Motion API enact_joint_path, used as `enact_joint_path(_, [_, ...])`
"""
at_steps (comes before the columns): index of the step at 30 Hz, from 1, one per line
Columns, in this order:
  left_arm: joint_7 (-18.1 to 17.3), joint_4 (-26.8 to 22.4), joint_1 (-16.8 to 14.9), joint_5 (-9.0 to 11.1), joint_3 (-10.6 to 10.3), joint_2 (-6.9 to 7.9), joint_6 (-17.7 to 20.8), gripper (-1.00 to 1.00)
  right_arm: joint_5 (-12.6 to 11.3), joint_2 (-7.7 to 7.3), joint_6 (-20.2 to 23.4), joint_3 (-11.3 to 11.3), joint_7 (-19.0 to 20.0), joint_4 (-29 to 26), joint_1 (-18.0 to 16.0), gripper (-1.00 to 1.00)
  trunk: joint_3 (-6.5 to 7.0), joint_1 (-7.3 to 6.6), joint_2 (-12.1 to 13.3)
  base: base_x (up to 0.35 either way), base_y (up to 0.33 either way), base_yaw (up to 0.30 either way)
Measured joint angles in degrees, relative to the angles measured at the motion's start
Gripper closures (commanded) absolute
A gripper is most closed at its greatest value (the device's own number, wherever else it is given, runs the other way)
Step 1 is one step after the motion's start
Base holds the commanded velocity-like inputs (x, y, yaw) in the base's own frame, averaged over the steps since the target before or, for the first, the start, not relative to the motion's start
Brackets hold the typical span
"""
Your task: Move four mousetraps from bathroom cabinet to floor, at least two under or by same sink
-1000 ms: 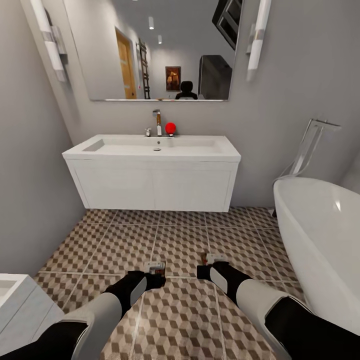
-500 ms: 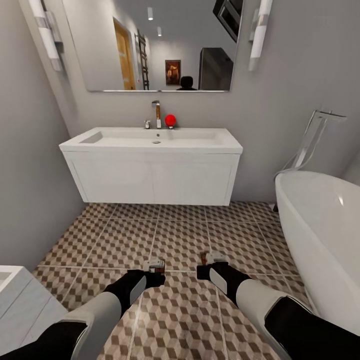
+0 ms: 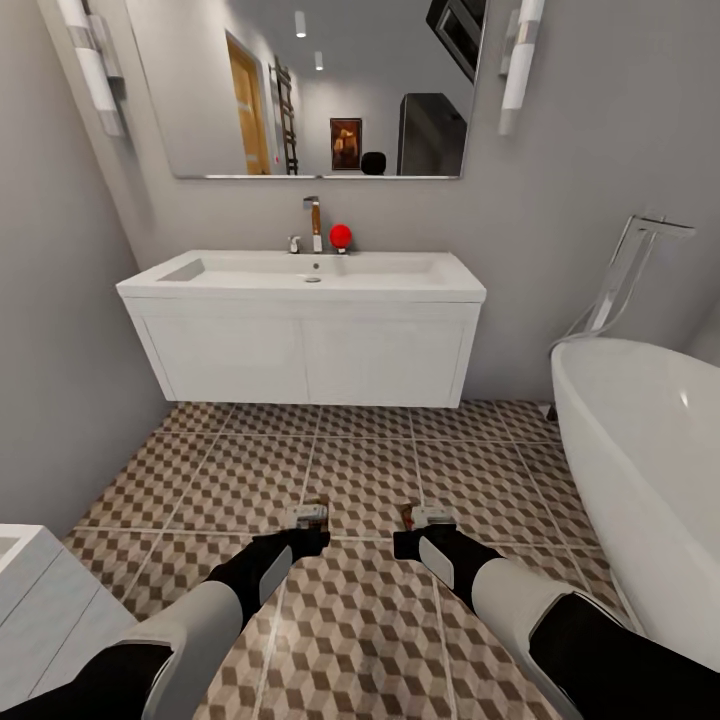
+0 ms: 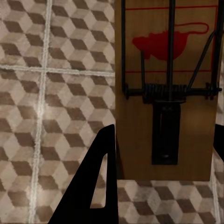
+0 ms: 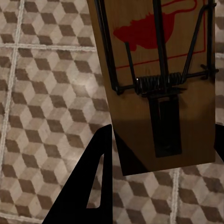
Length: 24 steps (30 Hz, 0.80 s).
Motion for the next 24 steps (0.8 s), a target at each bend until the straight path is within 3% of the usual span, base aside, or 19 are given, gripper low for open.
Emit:
enact_joint_path(5, [0.00, 0.18, 0.00, 0.00, -0.06, -0.02, -0.87, 1.00, 0.00, 0.00, 0.00, 0.00, 0.00, 0.00, 0.00, 1.00, 0.00, 0.00, 0.00, 0.000, 0.000, 0.000])
enact_joint_path(11, [0.05, 0.38, 0.00, 0.00, -0.13, -0.17, -0.87, 1.00, -0.01, -0.02, 0.00, -0.14, 0.00, 0.00, 0.00, 1.00, -1.12, 1.31, -2.39, 0.000, 0.000, 0.009])
enact_joint_path(17, [0.30, -0.76, -0.33, 0.01, -0.15, -0.35, 4.95, 1.00, -0.06, -0.15, 0.52, -0.30, 0.01, -0.05, -0.18, 1.00, -2.60, 2.63, -4.80, 0.000, 0.000, 0.065])
enact_joint_path(24, [0.61, -0.32, -8.80, 0.17, -0.09, -0.38, 9.25, 1.00, -0.12, -0.22, 2.35, -0.31, -0.06, -0.06, -4.59, 1.00, -4.46, 4.16, -7.61, 0.000, 0.000, 0.079])
